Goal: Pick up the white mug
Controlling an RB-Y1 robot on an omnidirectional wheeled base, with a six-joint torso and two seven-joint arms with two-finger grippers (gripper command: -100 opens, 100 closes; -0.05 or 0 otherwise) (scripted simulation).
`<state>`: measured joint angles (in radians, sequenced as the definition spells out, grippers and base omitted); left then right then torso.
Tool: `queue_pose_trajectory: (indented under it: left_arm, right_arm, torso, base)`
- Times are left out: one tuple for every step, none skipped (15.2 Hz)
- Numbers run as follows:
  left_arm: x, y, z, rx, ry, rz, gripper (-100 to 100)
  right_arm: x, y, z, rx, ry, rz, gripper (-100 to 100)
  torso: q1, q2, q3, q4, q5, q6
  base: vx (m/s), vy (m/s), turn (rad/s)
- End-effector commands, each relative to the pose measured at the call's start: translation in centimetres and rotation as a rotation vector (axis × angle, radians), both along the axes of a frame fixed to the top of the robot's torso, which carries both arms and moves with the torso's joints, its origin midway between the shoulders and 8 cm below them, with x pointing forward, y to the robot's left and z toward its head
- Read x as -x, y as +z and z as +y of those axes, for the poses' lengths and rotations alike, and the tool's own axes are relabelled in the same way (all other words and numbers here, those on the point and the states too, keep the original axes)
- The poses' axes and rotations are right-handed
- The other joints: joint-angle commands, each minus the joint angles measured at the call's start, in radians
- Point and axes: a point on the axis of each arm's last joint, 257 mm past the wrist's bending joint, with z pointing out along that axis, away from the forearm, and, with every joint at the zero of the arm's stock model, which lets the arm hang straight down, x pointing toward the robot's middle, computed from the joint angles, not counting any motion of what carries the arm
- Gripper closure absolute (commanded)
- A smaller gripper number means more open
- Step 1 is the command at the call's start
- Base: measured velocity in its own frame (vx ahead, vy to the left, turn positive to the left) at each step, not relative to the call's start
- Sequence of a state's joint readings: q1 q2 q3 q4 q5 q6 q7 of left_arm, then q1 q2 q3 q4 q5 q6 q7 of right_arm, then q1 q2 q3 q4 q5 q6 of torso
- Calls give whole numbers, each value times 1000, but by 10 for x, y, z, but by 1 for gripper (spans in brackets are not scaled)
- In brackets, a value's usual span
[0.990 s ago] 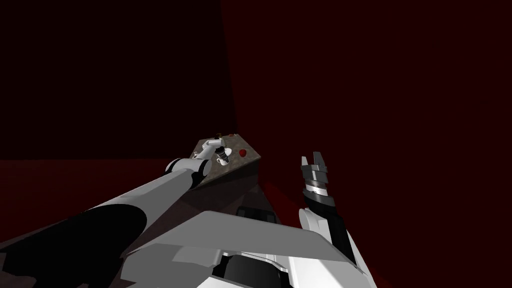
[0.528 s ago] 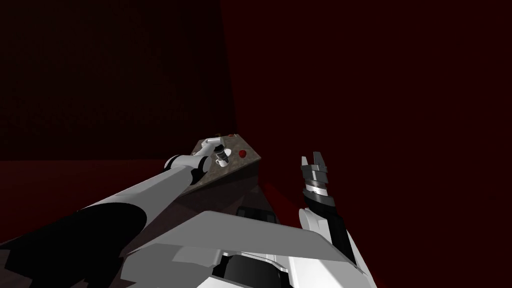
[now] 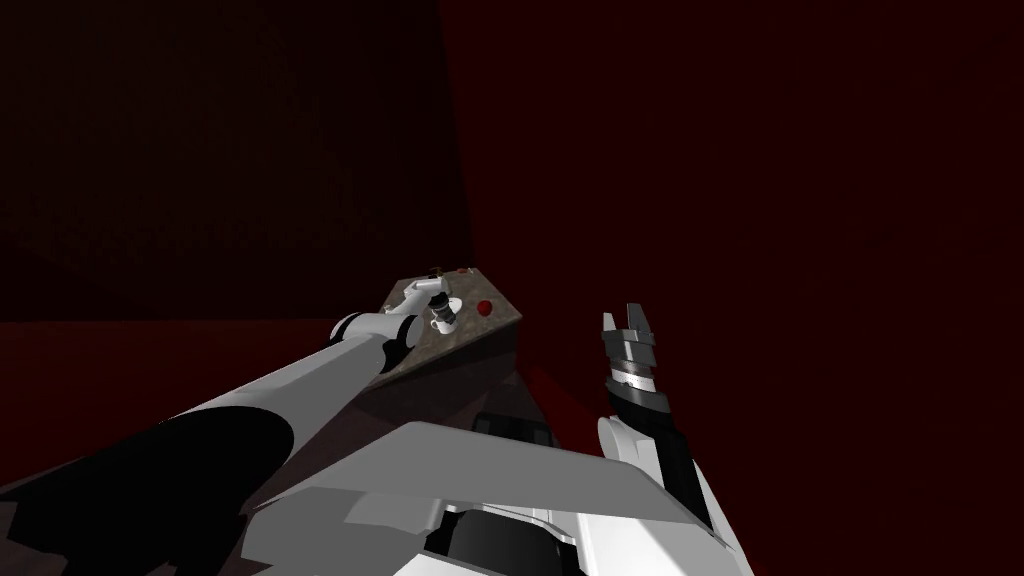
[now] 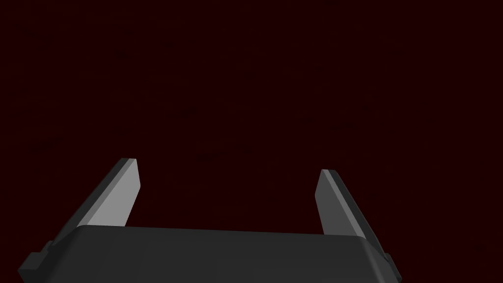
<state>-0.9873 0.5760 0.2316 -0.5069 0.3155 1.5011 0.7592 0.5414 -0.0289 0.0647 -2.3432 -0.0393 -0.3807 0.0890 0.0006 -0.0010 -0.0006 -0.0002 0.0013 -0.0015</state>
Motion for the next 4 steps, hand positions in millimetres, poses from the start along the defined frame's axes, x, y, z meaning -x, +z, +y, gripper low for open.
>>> queue_pose_trajectory:
  left_arm:
    - [0,0,0,0,0,0,100]
    - [-3,14,0,1,9,-1,100]
    - [-3,14,0,1,9,-1,100]
    - [-3,9,1,1,5,-1,100]
  right_arm:
    - [0,0,0,0,0,0,0]
    - [0,0,0,0,0,0,0]
    - [0,0,0,0,0,0,0]
    - [0,0,0,0,0,0,0]
  torso:
    - [0,0,0,0,0,0]
    - [0,0,0,0,0,0]
    - [0,0,1,1,-1,0]
    - [0,1,1,1,-1,0]
  base:
    - [0,0,0]
    - [-17,4,-20]
    - [-25,10,-30]
    - [-12,8,-12]
